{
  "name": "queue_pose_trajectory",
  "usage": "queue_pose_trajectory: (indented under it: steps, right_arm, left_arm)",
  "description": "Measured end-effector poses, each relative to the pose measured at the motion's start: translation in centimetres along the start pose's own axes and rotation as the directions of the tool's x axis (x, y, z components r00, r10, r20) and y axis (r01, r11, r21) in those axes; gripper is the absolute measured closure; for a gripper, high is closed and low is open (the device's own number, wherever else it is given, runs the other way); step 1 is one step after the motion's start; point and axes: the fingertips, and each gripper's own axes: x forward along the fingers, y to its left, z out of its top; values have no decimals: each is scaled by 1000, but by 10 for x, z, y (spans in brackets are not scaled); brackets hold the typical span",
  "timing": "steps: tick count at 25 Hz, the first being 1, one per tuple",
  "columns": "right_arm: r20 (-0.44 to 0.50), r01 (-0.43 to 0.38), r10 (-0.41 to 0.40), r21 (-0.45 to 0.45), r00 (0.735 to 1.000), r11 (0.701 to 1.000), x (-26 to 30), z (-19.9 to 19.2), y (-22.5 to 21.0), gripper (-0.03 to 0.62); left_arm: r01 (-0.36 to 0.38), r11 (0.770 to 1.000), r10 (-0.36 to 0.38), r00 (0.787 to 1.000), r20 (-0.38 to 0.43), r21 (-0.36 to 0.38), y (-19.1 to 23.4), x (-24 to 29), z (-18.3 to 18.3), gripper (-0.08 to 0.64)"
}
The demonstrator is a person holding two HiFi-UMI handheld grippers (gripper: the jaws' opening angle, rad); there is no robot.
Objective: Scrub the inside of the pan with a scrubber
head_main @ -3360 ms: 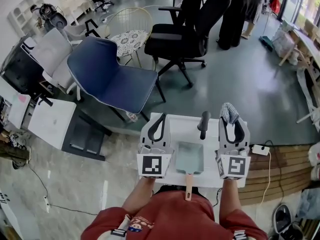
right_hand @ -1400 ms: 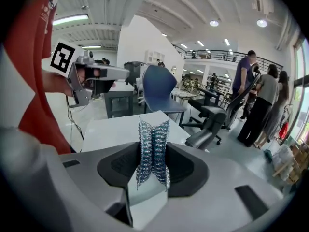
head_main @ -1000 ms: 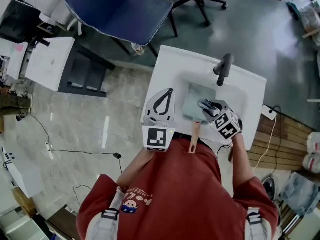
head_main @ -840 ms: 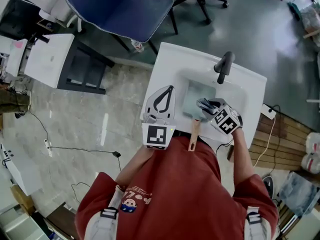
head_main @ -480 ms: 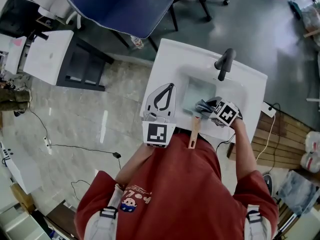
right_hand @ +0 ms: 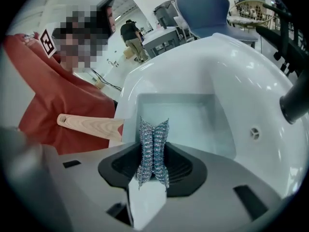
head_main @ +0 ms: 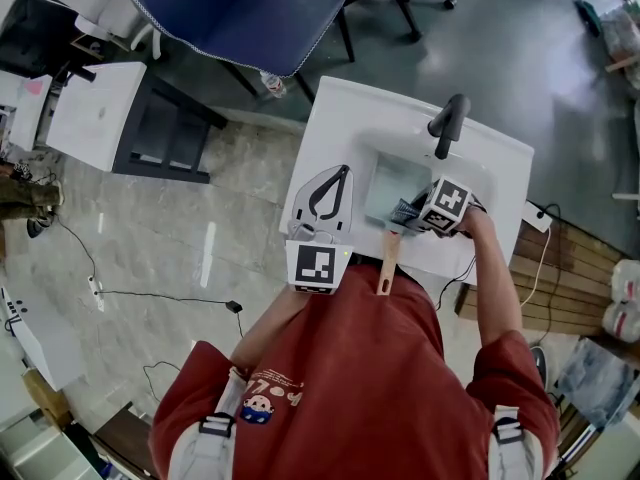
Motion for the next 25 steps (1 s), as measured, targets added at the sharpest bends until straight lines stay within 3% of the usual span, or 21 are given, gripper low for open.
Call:
queue_pose_trajectory:
  steps: [4, 10, 19, 25]
  right_arm:
    - [-44, -110, 111, 30, 993, 993, 3, 0, 5, 440]
    - [-91, -145, 147, 25, 985, 989, 5, 1, 8, 442]
    - [-92, -124, 124, 13, 988, 992, 7, 2, 6, 440]
    - [-92, -14, 11, -38, 996, 999, 7, 2, -11, 440]
  left_arm:
    - [2, 1000, -2, 1000, 0, 4, 0, 1, 1, 548]
    - [8, 1000, -8, 1000, 0, 0, -2, 2, 1, 548]
    - [1, 1000, -1, 1000, -6, -4, 1, 2, -2, 548]
    - [9, 1000, -9, 1000, -3, -3, -2, 3, -2, 548]
